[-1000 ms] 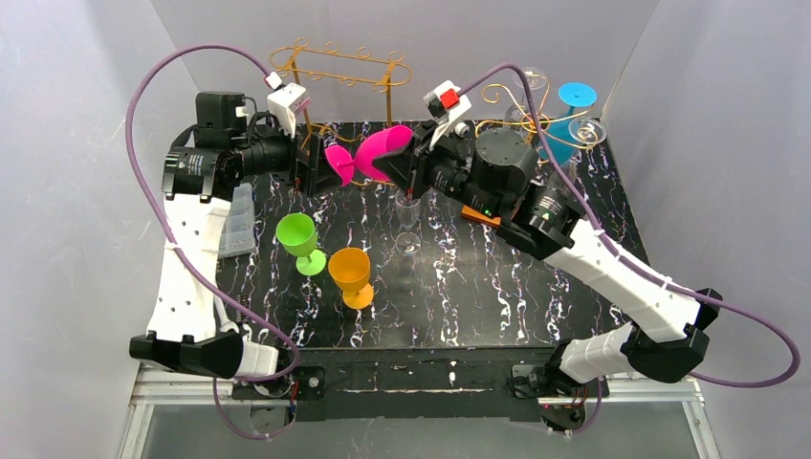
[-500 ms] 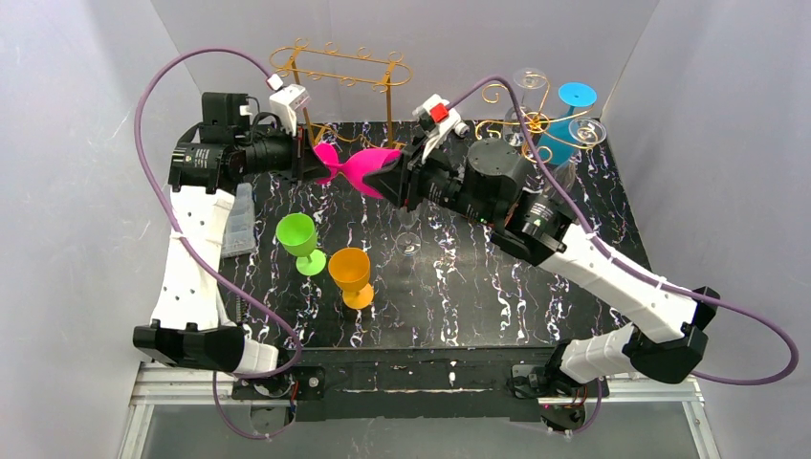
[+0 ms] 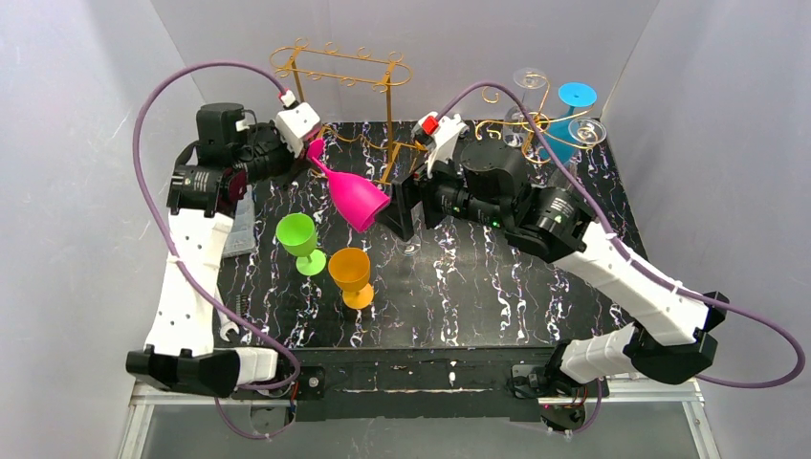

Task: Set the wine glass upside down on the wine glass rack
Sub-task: Turn the wine glass upside down at the wine rack.

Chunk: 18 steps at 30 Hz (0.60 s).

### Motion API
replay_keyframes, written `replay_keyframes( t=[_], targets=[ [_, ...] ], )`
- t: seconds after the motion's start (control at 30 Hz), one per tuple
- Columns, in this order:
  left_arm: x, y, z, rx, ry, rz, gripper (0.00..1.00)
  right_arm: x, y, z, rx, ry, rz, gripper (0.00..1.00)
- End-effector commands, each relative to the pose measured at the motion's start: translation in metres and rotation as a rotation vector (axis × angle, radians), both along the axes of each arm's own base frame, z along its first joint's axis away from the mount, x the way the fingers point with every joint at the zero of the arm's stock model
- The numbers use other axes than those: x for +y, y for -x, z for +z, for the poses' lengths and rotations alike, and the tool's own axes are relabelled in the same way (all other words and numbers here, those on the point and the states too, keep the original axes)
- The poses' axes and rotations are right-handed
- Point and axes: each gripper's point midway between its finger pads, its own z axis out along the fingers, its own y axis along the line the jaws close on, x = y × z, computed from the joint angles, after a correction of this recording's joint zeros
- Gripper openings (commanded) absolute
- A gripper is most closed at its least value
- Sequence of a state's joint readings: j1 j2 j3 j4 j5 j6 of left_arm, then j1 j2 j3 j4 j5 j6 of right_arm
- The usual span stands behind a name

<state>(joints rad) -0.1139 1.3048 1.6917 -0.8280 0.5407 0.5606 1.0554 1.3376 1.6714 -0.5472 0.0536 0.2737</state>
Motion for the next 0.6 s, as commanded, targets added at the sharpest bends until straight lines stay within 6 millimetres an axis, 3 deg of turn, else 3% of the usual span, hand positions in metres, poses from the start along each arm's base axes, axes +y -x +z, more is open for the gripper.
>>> replay_keyframes(
  t=[0.0, 0.3, 0.43, 0.57],
  targets=[
    [-0.004, 0.005, 0.050, -0.357, -0.115, -0.139, 0.00, -0.010, 0.004, 0.018, -0.033, 0.009, 0.008, 0.99],
    [-0.050, 0.042, 0.096, -0.621, -0.133, -0.351, 0.00, 0.041, 0.006, 0.014, -0.025, -0.090, 0.149, 0.98],
    [-0.060, 0.052, 0.105, -0.675, -0.144, -0.384, 0.00, 0.055, 0.011, 0.015, -0.020, -0.138, 0.201, 0.98],
    [-0.063, 0.057, 0.111, -0.712, -0.148, -0.398, 0.00, 0.056, 0.006, -0.001, 0.005, -0.111, 0.176, 0.98]
  ],
)
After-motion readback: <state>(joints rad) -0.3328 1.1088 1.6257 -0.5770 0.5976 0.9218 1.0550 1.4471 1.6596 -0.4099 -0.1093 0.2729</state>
